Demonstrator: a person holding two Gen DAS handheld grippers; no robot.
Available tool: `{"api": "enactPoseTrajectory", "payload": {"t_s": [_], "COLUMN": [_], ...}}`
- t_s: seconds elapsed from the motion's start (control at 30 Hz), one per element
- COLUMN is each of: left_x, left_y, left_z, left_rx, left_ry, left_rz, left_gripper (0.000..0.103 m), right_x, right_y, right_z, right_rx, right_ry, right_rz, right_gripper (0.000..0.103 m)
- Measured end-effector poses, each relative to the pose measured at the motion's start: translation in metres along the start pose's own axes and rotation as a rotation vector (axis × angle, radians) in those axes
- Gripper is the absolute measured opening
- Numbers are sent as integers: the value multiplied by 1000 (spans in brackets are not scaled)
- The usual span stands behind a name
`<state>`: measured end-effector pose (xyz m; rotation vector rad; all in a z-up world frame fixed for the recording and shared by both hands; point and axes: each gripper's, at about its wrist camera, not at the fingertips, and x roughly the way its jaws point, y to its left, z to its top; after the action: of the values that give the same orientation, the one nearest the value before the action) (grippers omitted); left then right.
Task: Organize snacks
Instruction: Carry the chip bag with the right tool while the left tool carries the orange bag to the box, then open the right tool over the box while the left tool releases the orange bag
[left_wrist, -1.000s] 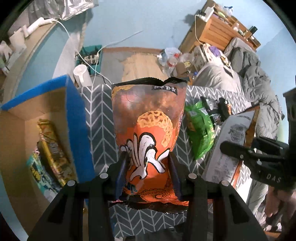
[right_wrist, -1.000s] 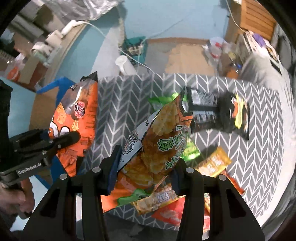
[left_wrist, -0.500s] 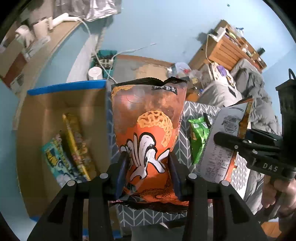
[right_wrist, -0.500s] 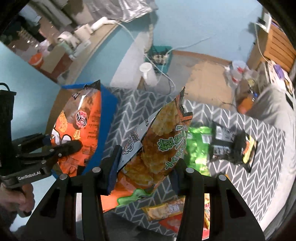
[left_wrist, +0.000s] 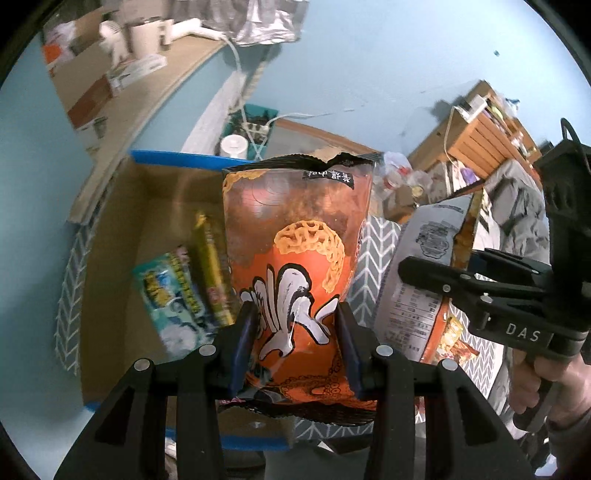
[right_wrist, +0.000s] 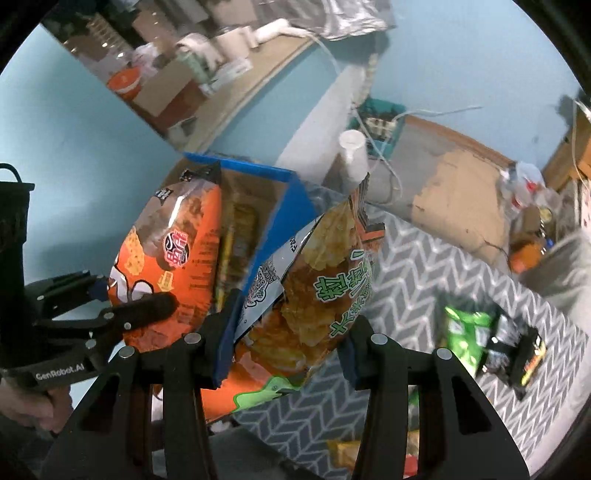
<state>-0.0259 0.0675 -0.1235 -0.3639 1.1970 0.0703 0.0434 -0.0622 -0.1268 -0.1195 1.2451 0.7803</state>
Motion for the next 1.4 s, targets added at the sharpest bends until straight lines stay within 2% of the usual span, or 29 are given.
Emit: {"api": "enactPoseTrajectory", "payload": {"t_s": [0.37,0.77,0.97,1.0,1.03,1.1,1.27,1.4], "left_x": [-13,-5,-1,-3,-3,-3,-3,-4], "left_y": [64,103,106,105,105,106,107,97], "left_z": [-13,-21,-20,-19,-19,-17,-14,-10], "left_rx": [-116,-181,-186,-183,-180,-179,-186,-146], "left_ry": [-14,14,22,17,17,11,11,15], "left_rz": [63,107,117,120,121,155,139,131], "left_gripper": [44,44,44,47,56,66,66,66], "right_x": [42,84,93,91,90,86,74,60], "right_y": [56,92,94,94,94,91,78,60], "right_z": [23,35,37,37,37,38,33,26], "right_rx": [-114,-155,-135,-132,-128,-110,-62,-7], "right_ry": [56,139,174,164,157,140,127,113], "right_rz": [50,71,59,51,47,36,13,-2], "right_gripper": [46,47,51,57,65,71,71,71]}}
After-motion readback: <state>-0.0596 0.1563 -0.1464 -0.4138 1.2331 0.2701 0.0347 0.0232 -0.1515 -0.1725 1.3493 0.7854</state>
